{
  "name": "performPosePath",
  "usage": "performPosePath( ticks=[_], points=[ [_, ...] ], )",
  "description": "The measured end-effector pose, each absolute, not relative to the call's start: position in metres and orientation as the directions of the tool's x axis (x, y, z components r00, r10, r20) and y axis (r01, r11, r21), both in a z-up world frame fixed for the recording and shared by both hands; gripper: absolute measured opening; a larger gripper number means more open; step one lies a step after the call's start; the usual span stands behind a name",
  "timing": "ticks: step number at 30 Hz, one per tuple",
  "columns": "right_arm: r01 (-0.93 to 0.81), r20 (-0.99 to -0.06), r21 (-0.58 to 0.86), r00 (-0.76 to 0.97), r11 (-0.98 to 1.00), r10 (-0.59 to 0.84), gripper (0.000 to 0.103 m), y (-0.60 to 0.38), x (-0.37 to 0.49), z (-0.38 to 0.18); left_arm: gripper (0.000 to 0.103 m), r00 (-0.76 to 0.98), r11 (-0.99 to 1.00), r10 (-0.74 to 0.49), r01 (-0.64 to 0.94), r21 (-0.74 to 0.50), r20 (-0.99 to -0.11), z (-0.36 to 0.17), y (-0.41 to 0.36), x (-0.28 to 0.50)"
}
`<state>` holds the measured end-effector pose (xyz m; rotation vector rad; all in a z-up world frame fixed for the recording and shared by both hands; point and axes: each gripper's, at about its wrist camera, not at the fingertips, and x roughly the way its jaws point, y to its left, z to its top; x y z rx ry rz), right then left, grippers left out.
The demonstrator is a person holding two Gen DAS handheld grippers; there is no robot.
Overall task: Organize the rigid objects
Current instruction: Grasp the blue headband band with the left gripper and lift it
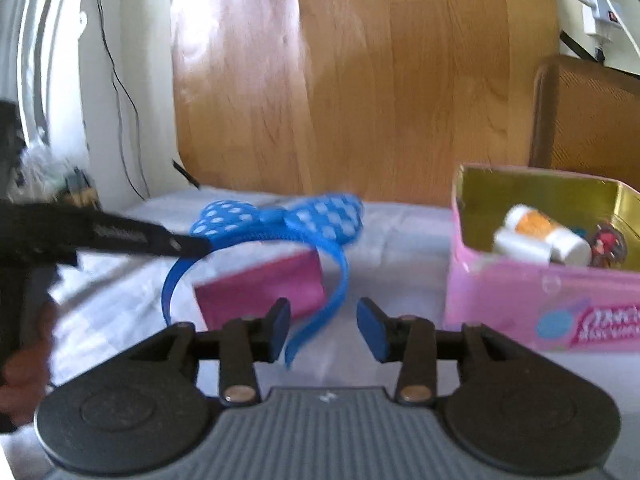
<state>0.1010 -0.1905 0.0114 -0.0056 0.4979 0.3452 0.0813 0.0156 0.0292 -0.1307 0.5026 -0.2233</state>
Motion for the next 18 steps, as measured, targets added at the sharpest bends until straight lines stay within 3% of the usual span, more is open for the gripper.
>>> performPosePath(
  ticks=[1,3,10,13,16,18],
  points=[
    [-0.321,-0.486,0.078,0.815,0.944,0.317,0.037,-0.19,0.104,0.006,0.007,0.853,0.969,-0.241,0.183,-0.168,-0.462,0.029,0.014,0.081],
    [-0.321,-0.522,0.121,0.784,0.939,0.335,0.002,-0.192,0.109,0.001,0.007,0.857,0.971,-0.233,0.181,-0.154,-0.46,0.029,0.012,0.079],
    [-0.292,-0.527,0.122,0.791,0.949,0.311,0.009,-0.199,0.106,0.004,0.008,0.85,0.969,-0.227,0.148,-0.198,-0.476,0.03,0.024,0.081],
    [-0.282,-0.488,0.146,0.813,0.948,0.317,0.023,-0.211,0.106,0.019,0.013,0.842,0.971,-0.175,0.064,-0.229,-0.51,0.032,0.041,0.093],
    [-0.298,-0.444,0.144,0.832,0.944,0.331,0.027,-0.212,0.115,0.038,0.025,0.794,0.983,-0.139,0.041,-0.177,-0.592,0.028,0.046,0.114],
    [-0.331,-0.459,0.154,0.81,0.931,0.364,0.037,-0.208,0.128,0.044,0.057,0.767,0.983,-0.146,0.042,-0.179,-0.624,0.021,0.046,0.12]
  ],
)
